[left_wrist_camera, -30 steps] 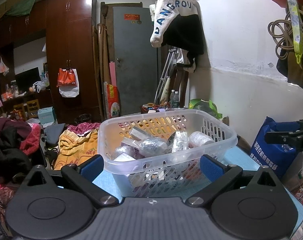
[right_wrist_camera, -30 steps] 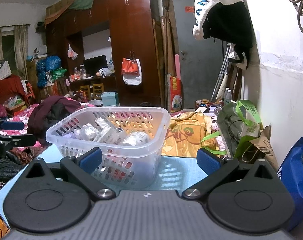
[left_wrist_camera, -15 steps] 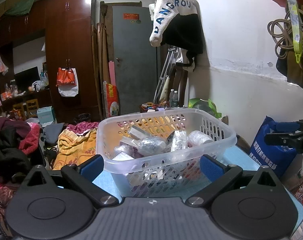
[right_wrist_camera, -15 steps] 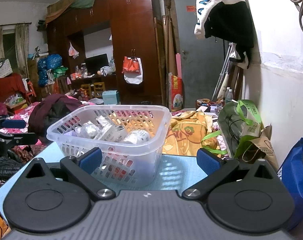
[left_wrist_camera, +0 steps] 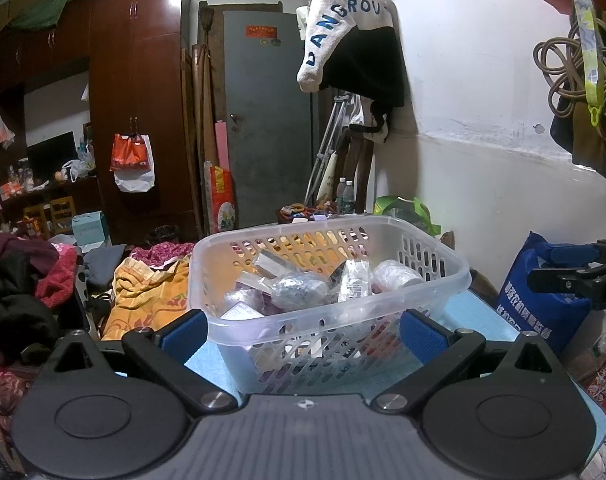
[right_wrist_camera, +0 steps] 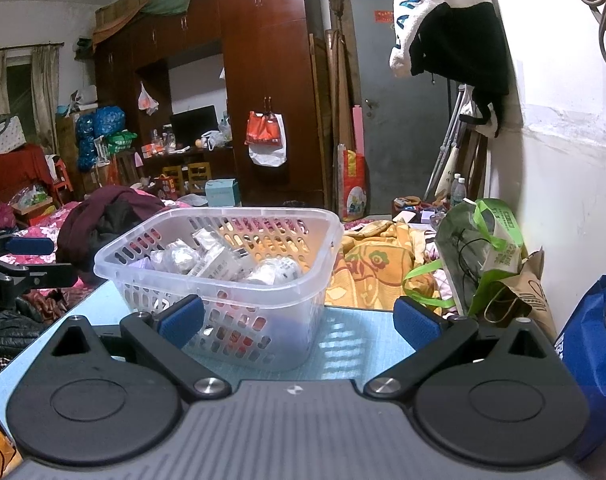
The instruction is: Organize objects
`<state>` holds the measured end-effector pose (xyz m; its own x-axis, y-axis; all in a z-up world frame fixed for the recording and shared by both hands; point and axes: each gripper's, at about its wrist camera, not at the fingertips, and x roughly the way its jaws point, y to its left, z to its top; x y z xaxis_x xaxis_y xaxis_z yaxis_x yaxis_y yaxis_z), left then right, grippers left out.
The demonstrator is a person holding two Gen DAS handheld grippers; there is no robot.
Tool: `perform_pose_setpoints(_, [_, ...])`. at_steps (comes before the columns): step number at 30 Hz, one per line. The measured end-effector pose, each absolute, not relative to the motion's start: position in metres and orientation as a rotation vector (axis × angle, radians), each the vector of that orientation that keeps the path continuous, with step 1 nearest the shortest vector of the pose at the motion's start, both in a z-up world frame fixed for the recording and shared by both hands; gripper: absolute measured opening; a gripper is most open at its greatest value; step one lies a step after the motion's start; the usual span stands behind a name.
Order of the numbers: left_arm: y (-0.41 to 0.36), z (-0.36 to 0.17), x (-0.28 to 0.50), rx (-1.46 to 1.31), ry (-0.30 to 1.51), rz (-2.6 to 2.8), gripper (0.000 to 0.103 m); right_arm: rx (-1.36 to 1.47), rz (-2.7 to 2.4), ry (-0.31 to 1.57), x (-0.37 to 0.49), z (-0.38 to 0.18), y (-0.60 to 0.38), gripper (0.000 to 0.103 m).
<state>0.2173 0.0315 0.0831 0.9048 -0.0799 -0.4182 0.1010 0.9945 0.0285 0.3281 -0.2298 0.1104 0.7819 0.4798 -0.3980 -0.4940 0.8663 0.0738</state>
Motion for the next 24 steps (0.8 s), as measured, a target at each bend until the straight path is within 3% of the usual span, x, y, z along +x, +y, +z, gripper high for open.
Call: perform_pose_setpoints(24, [0.0271,0.0794,0.2196,0.04,0.433,-0.117,0.103,-0.035,0.526,0.424,0.329,0.1096,-0.2311,0.103])
